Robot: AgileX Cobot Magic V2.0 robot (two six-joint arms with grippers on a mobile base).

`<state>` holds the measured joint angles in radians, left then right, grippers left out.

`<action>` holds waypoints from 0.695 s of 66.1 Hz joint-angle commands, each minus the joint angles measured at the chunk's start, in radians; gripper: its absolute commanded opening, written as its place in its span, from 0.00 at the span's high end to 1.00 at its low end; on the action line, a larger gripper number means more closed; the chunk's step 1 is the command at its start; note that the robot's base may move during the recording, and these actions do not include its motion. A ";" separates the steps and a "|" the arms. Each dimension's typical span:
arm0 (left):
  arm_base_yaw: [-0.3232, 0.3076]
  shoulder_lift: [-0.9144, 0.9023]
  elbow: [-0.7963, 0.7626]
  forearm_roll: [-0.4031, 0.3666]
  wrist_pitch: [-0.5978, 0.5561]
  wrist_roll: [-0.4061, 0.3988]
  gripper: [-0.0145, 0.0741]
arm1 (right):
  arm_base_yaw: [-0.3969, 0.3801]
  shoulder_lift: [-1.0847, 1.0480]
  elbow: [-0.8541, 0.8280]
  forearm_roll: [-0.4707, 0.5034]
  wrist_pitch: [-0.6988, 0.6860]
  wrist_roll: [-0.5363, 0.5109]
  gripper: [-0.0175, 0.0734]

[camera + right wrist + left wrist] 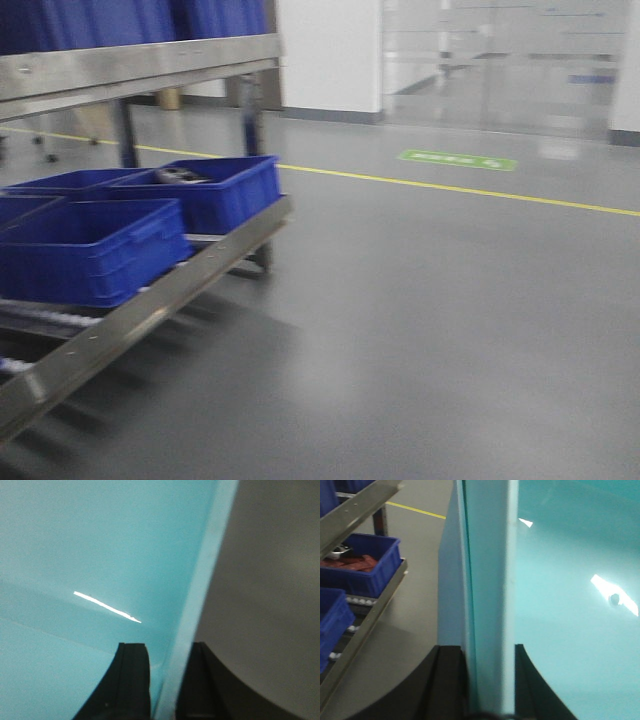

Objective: Move two blue bins to right shelf middle
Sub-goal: 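Turn the base across the room toward another blue-bin shelf, then drive up to the shelf above the bin with the red bag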

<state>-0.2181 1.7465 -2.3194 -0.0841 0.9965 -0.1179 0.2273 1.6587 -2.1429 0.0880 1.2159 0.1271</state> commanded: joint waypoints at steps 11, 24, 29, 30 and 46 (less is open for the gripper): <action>-0.004 -0.017 -0.017 -0.059 -0.104 -0.016 0.96 | 0.005 -0.017 -0.017 0.028 -0.081 -0.044 0.99; -0.004 -0.017 -0.017 -0.059 -0.104 -0.016 0.96 | 0.005 -0.017 -0.017 0.028 -0.081 -0.044 0.99; -0.004 -0.017 -0.017 -0.059 -0.104 -0.016 0.96 | 0.005 -0.017 -0.017 0.028 -0.081 -0.044 0.99; -0.004 -0.017 -0.017 -0.059 -0.104 -0.016 0.96 | 0.005 -0.017 -0.017 0.028 -0.081 -0.044 0.99; -0.004 -0.017 -0.017 -0.059 -0.104 -0.016 0.96 | 0.005 -0.017 -0.017 0.028 -0.081 -0.044 0.99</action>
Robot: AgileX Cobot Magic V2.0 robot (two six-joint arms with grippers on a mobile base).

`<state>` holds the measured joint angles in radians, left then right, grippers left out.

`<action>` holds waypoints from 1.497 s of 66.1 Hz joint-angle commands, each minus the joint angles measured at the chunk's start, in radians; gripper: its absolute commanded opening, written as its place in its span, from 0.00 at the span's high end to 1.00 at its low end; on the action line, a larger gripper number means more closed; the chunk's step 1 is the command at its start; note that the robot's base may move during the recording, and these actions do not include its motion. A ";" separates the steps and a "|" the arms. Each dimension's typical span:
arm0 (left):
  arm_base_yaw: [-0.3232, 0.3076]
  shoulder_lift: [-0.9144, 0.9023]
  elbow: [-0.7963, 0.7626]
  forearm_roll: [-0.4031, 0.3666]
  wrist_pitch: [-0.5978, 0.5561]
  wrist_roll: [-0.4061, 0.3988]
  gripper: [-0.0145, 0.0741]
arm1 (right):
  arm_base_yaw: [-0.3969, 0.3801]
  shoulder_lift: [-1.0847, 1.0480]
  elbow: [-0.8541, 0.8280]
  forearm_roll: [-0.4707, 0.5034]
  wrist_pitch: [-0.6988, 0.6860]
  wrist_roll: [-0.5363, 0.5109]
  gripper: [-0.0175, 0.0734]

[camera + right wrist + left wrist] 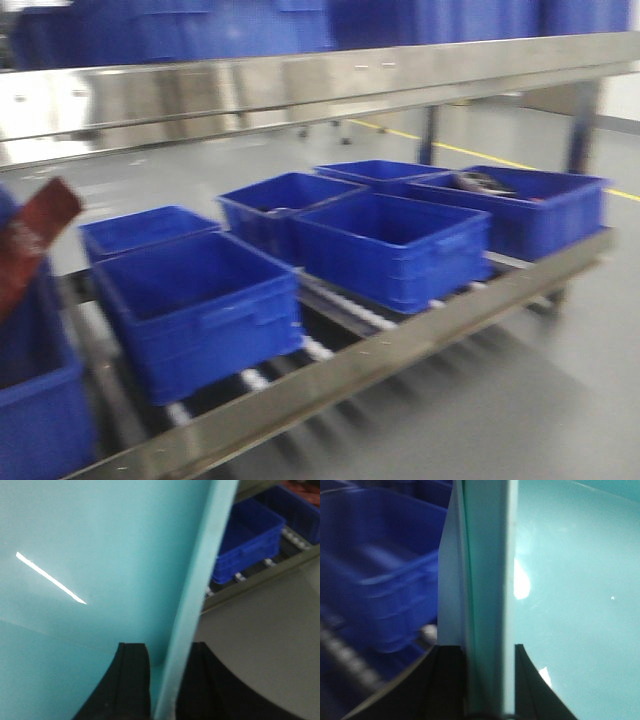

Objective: Move two blue bins to right shelf middle
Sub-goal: 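Drive up to the shelf above the bin with the red bag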

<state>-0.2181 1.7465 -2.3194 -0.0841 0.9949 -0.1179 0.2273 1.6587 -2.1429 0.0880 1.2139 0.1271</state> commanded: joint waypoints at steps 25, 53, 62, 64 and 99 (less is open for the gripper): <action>-0.004 -0.017 -0.017 -0.059 -0.102 -0.016 0.96 | 0.005 -0.017 -0.017 0.028 -0.079 -0.044 0.99; -0.004 -0.017 -0.017 -0.059 -0.102 -0.016 0.96 | 0.005 -0.017 -0.017 0.028 -0.079 -0.044 0.99; -0.004 -0.017 -0.017 -0.059 -0.102 -0.016 0.96 | 0.005 -0.017 -0.017 0.028 -0.079 -0.044 0.99; -0.004 -0.017 -0.017 -0.059 -0.102 -0.016 0.96 | 0.005 -0.017 -0.017 0.028 -0.079 -0.044 0.99; -0.004 -0.017 -0.017 -0.059 -0.102 -0.016 0.96 | 0.005 -0.017 -0.017 0.028 -0.079 -0.044 0.99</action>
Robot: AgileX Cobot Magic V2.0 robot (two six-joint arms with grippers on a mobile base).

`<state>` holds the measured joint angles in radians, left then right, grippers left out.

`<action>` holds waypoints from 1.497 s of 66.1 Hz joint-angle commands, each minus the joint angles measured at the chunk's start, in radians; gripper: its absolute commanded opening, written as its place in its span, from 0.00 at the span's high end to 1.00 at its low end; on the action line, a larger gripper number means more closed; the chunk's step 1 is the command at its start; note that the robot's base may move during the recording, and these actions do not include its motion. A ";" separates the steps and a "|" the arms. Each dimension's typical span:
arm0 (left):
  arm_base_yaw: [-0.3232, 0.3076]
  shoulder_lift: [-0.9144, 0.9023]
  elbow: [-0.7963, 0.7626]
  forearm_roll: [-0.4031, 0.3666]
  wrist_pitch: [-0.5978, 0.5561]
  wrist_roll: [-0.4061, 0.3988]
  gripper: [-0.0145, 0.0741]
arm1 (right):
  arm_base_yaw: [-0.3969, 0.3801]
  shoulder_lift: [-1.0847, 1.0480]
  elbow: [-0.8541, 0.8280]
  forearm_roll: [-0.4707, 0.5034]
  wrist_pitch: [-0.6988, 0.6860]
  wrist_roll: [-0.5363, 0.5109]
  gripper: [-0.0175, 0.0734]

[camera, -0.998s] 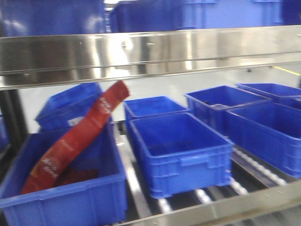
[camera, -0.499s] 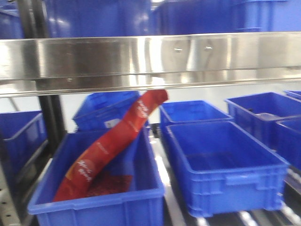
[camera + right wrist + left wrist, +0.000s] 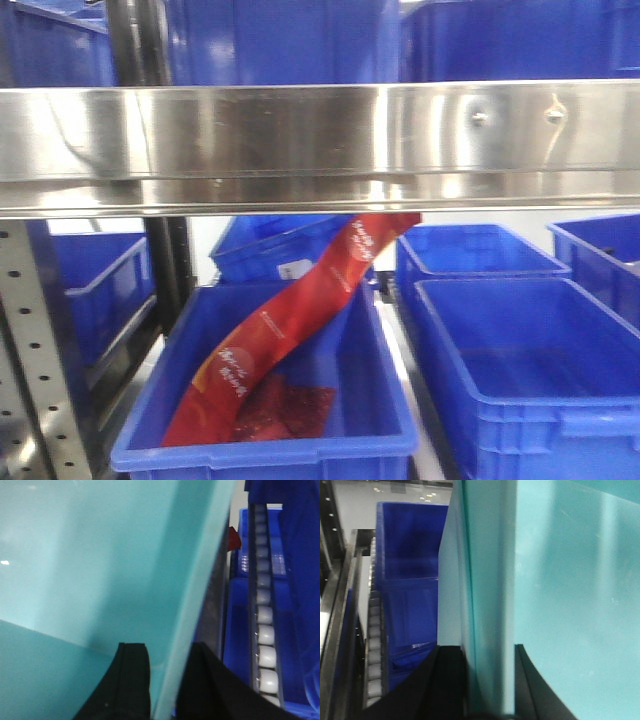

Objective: Move two blue bins to right shelf middle
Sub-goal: 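Drive up to the shelf above the bin with the red bag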

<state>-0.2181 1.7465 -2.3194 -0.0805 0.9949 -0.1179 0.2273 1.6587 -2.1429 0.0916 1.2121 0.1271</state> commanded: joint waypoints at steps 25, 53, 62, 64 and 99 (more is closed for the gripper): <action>-0.004 -0.017 -0.017 -0.062 -0.102 -0.016 0.96 | 0.005 -0.017 -0.017 0.024 -0.077 -0.044 0.99; -0.004 -0.017 -0.017 -0.065 -0.102 -0.016 0.96 | 0.005 -0.017 -0.017 0.024 -0.081 -0.044 0.99; -0.004 -0.017 -0.017 -0.100 -0.099 -0.016 0.96 | 0.005 -0.017 -0.017 0.024 -0.081 -0.044 0.99; -0.004 -0.017 -0.017 -0.100 -0.092 -0.016 0.96 | 0.005 -0.017 -0.017 0.024 -0.086 -0.044 0.99; -0.004 0.065 0.217 -0.013 -0.025 -0.016 0.96 | 0.004 0.182 -0.017 -0.031 -0.183 0.101 0.99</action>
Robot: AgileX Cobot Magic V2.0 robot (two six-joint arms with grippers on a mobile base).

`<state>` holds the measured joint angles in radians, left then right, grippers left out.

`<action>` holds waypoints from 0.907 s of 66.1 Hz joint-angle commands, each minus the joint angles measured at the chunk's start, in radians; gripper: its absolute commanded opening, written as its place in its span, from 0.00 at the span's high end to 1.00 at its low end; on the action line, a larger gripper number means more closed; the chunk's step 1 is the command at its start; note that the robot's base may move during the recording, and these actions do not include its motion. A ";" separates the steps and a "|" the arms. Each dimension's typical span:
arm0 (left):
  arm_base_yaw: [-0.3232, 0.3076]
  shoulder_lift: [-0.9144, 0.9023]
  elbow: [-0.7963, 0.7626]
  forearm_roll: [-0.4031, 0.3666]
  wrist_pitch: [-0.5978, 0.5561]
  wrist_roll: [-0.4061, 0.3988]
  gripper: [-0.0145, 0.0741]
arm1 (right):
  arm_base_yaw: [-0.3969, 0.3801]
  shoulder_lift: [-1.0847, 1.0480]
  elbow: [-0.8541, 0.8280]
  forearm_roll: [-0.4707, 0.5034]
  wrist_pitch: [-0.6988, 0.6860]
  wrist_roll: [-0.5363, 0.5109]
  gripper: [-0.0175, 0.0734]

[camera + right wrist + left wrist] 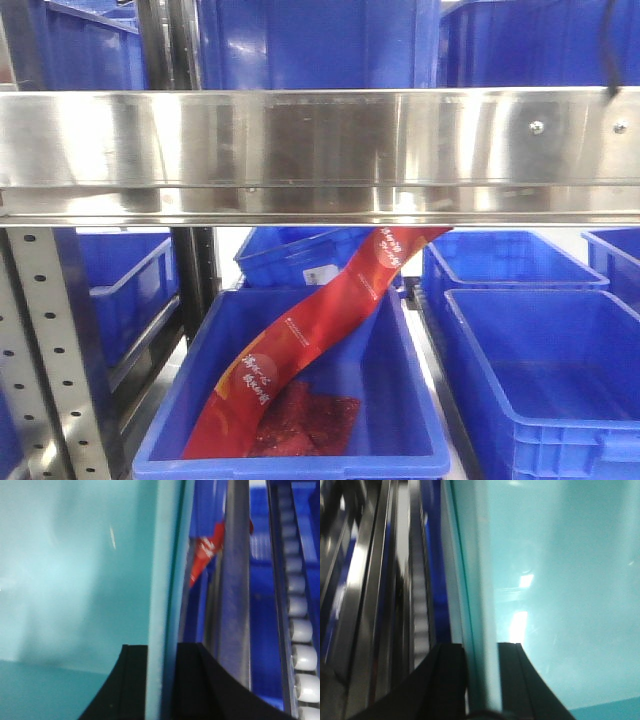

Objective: Move two blue bins to right shelf middle
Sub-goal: 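Drive up to the shelf above the bin with the red bag, then push the held teal bin onto the upper shelf and open both grippers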

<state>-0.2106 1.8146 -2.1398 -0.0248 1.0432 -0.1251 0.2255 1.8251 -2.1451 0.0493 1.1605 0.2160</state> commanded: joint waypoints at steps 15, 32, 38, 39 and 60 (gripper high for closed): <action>-0.011 0.005 0.204 -0.057 -0.227 -0.009 0.96 | 0.006 0.104 -0.015 0.011 -0.143 0.019 0.99; -0.005 0.061 0.216 -0.043 -0.240 -0.009 0.96 | 0.008 0.176 -0.015 0.035 -0.138 0.019 0.99; -0.005 0.074 0.216 -0.043 -0.240 -0.009 0.96 | 0.008 0.187 -0.015 0.035 -0.124 0.019 0.99; -0.005 0.074 0.216 -0.043 -0.240 -0.009 0.96 | 0.008 0.188 -0.015 0.035 -0.122 0.019 0.99; -0.005 0.074 0.216 -0.043 -0.252 -0.009 0.61 | 0.008 0.188 -0.015 0.035 -0.122 0.019 0.50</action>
<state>-0.2013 1.9123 -1.9114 0.0000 0.8497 -0.1337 0.2255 2.0280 -2.1451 0.0450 1.1129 0.2381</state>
